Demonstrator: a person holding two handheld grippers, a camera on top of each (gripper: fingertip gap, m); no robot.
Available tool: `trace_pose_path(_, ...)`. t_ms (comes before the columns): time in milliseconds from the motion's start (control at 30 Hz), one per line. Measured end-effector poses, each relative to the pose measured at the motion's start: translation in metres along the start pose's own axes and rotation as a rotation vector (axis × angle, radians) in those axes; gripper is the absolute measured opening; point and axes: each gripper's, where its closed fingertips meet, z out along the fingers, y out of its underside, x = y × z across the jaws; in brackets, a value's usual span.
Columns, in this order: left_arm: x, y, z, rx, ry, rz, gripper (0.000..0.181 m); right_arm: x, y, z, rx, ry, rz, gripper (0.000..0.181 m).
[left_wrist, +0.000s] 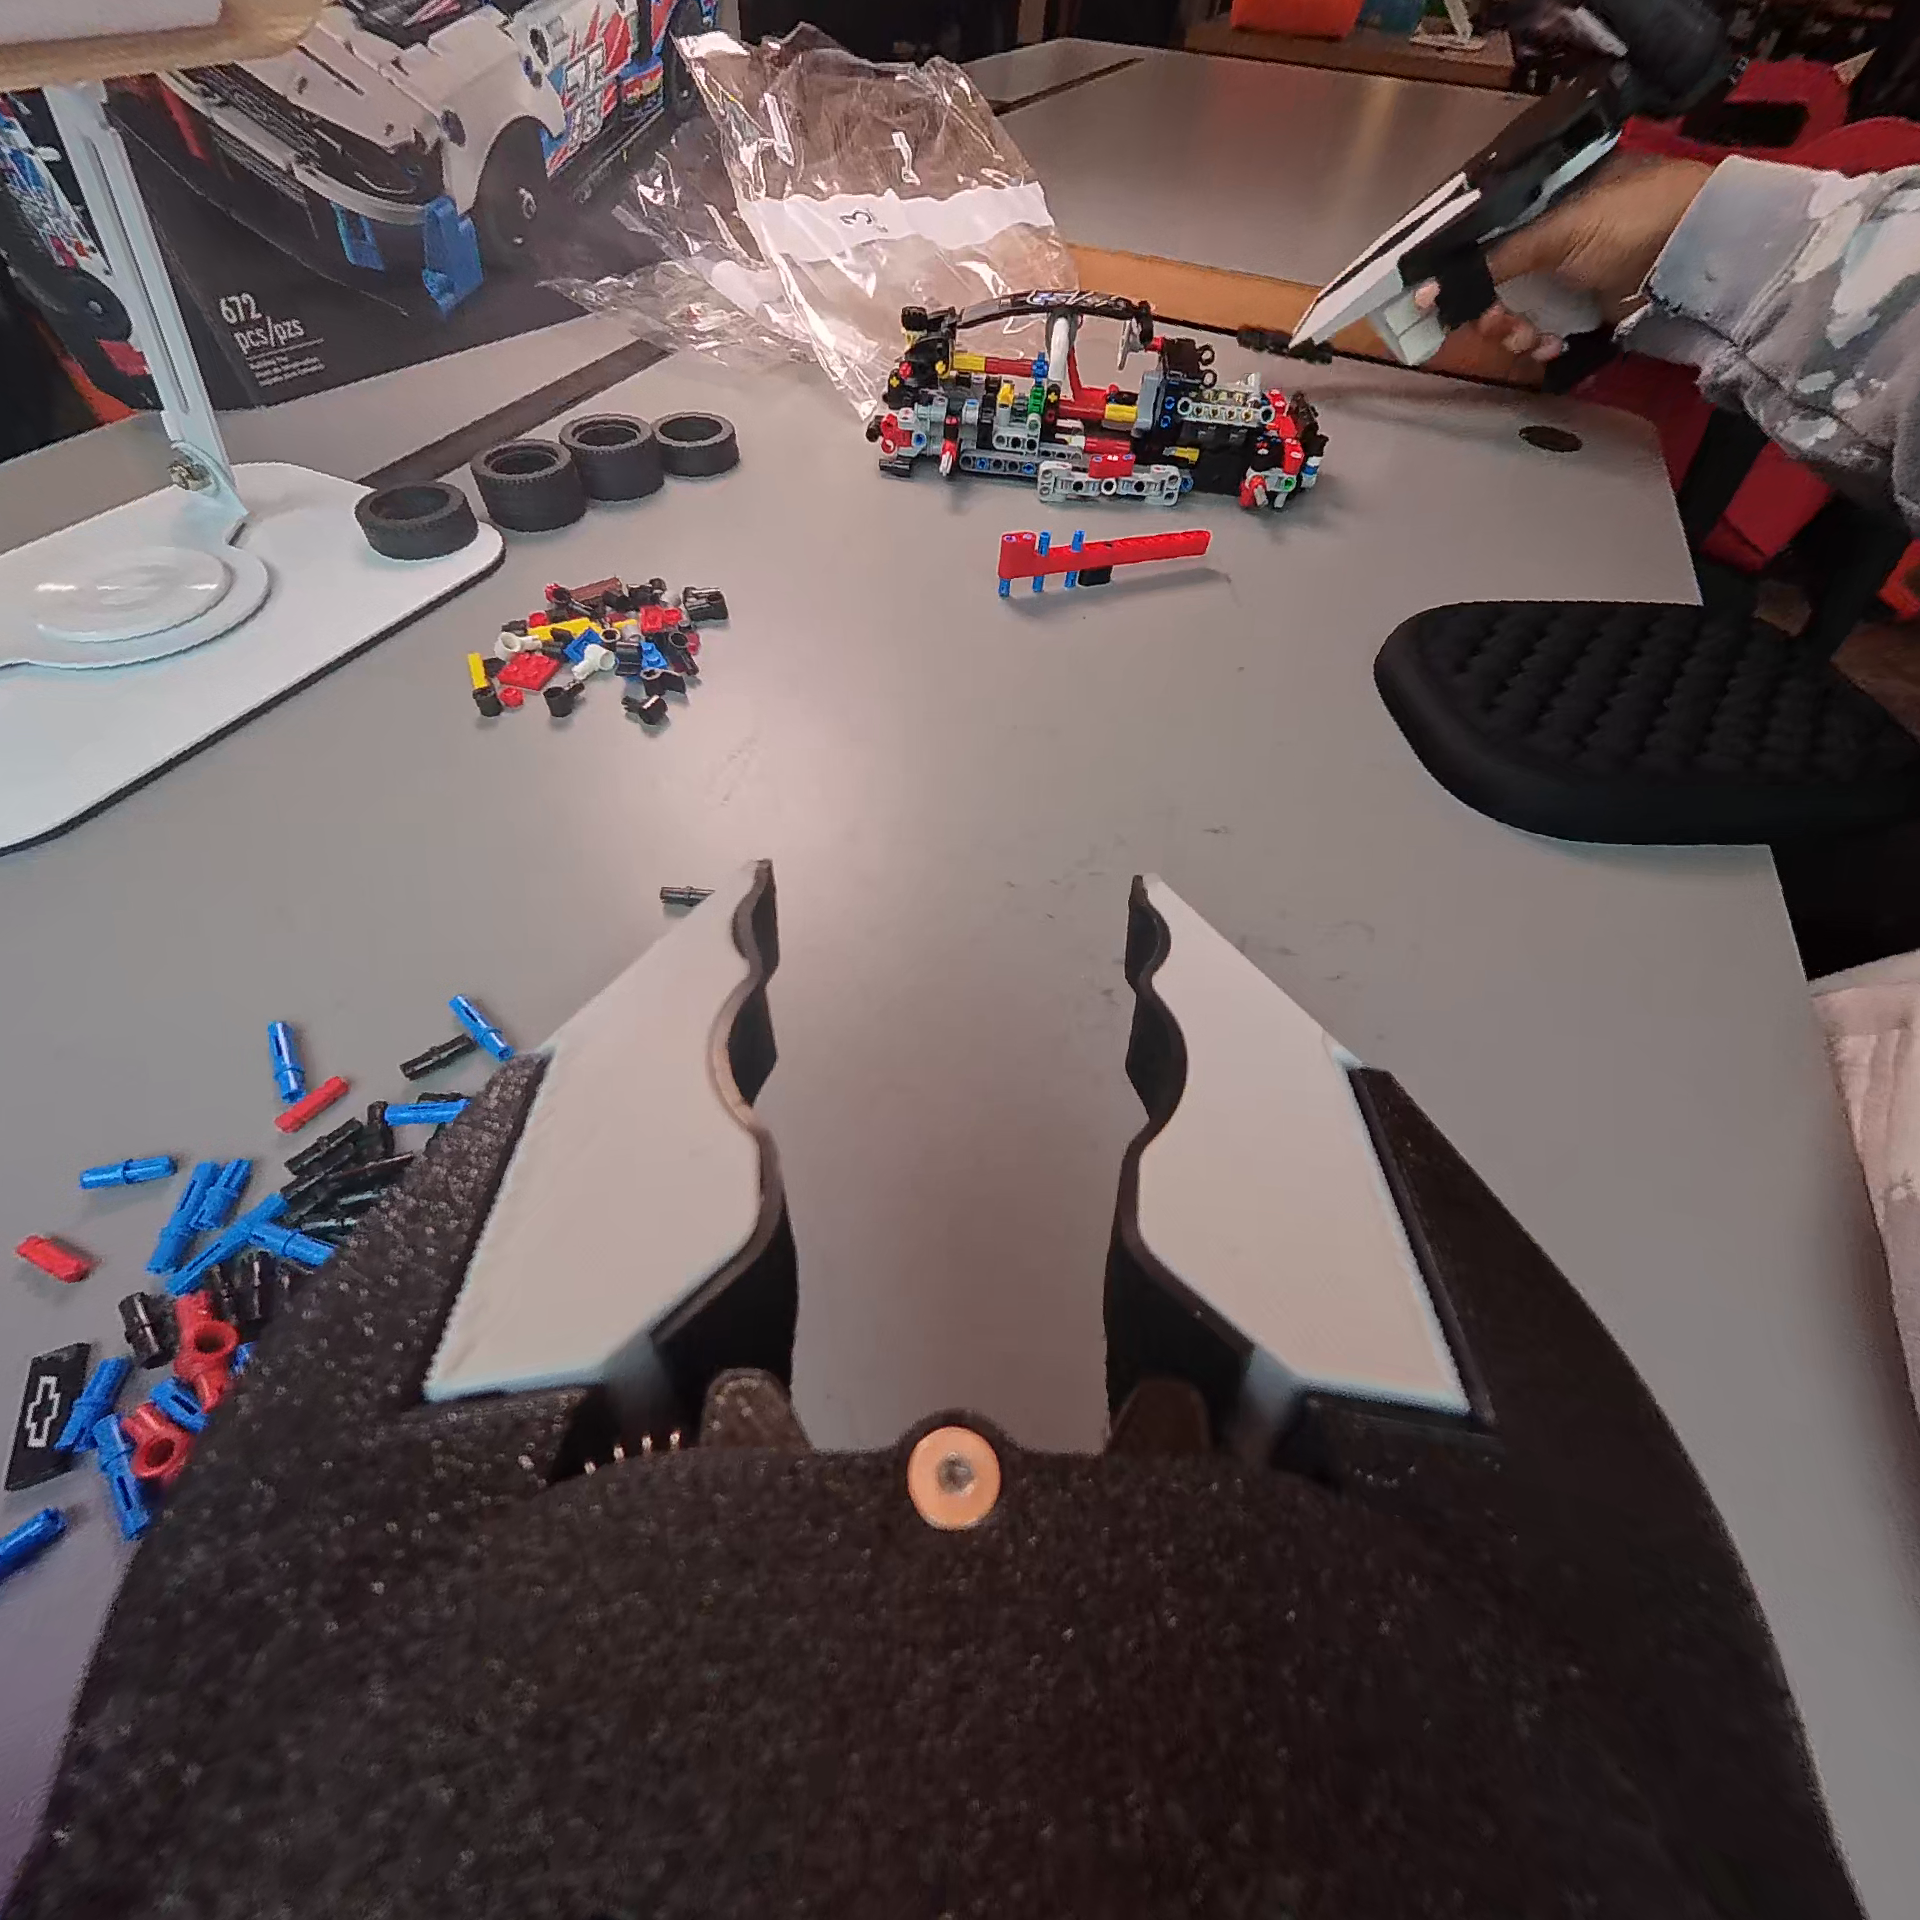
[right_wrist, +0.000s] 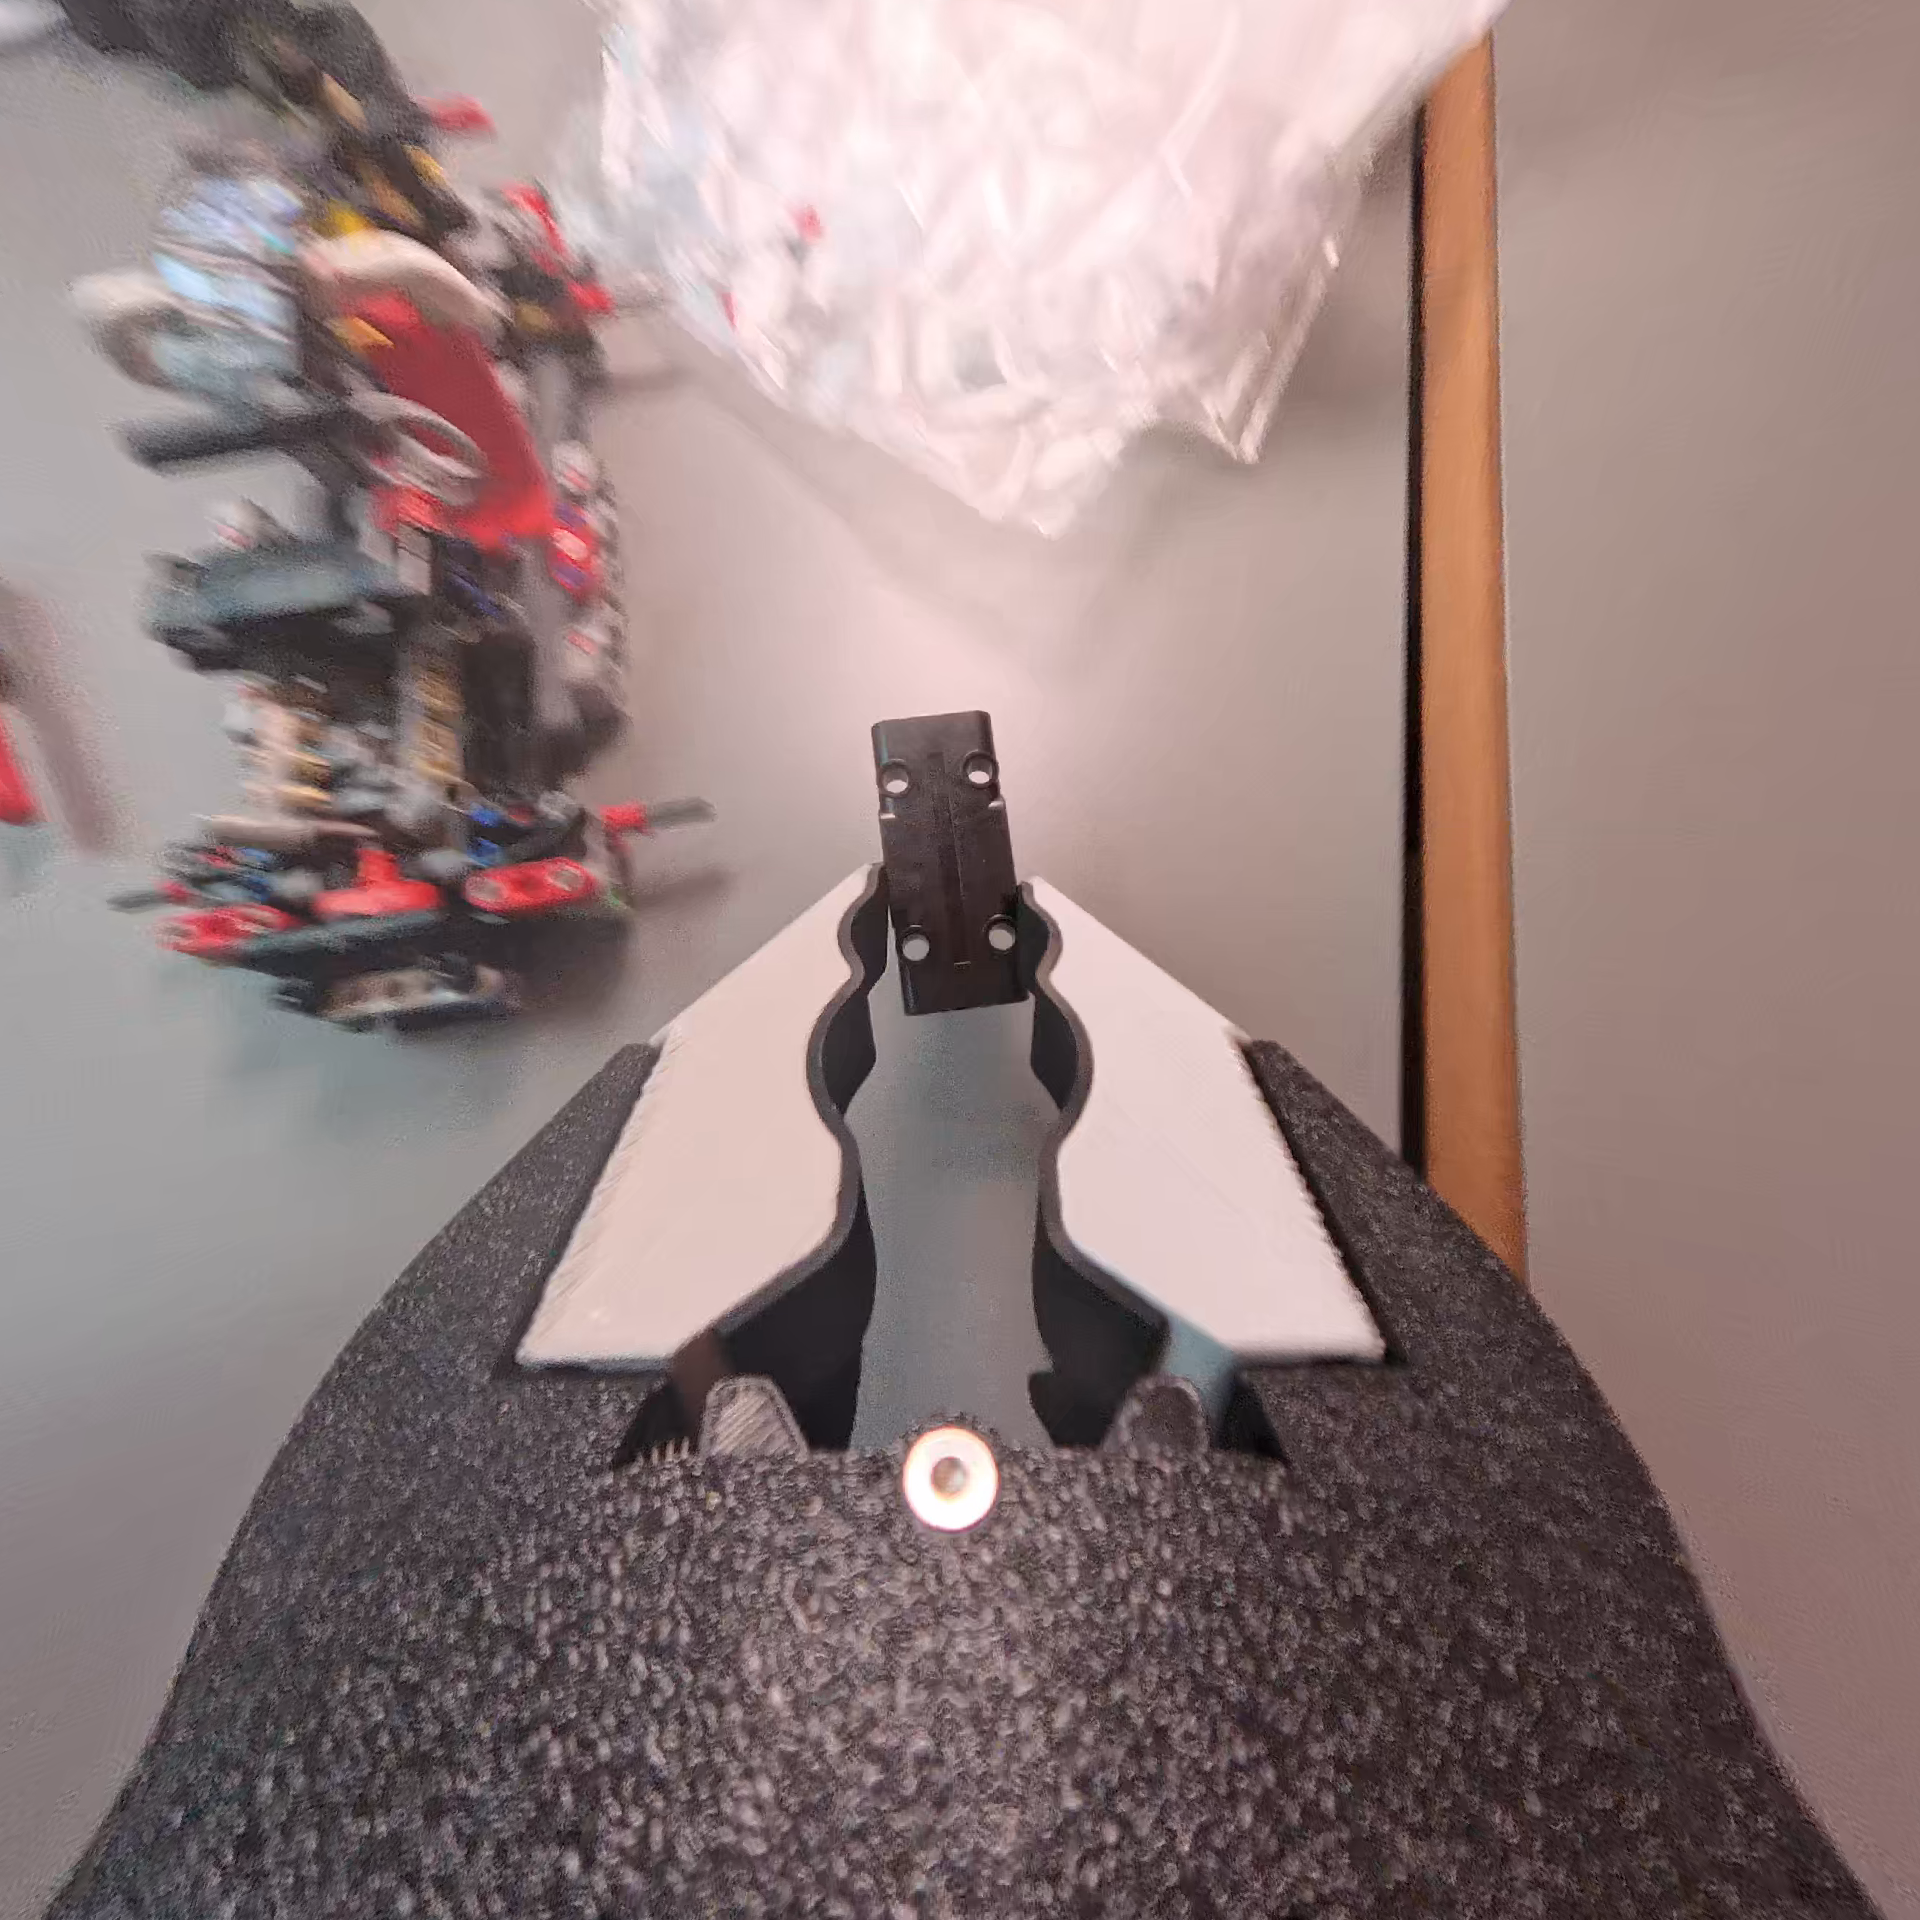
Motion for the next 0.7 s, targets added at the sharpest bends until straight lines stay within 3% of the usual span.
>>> trace_pose_path(33,0.000,0.000,0.000,0.001,0.001,-0.003,0.066,-0.022,-0.022,-0.007,0.090,-0.039,-0.044,0.024)
trace_pose_path(167,0.009,-0.012,0.004,0.056,0.074,-0.070,0.065,-0.170,-0.090,-0.033,0.401,-0.230,-0.453,0.025)
trace_pose_path(300,0.025,-0.053,0.008,0.234,0.234,-0.232,0.060,-0.332,-0.113,-0.031,0.592,-0.468,-0.729,0.025)
trace_pose_path(400,0.024,-0.078,0.009,0.316,0.336,-0.358,0.057,-0.417,-0.123,-0.017,0.692,-0.537,-0.898,0.025)
trace_pose_path(533,0.006,-0.082,-0.002,0.371,0.315,-0.410,0.044,-0.476,-0.133,0.002,0.819,-0.446,-1.115,0.025)
trace_pose_path(667,-0.001,-0.063,-0.009,0.335,0.252,-0.360,0.006,-0.499,-0.119,0.012,0.900,-0.323,-1.284,0.025)
trace_pose_path(700,-0.001,-0.059,-0.009,0.306,0.241,-0.326,0.005,-0.500,-0.116,0.014,0.913,-0.302,-1.294,0.025)
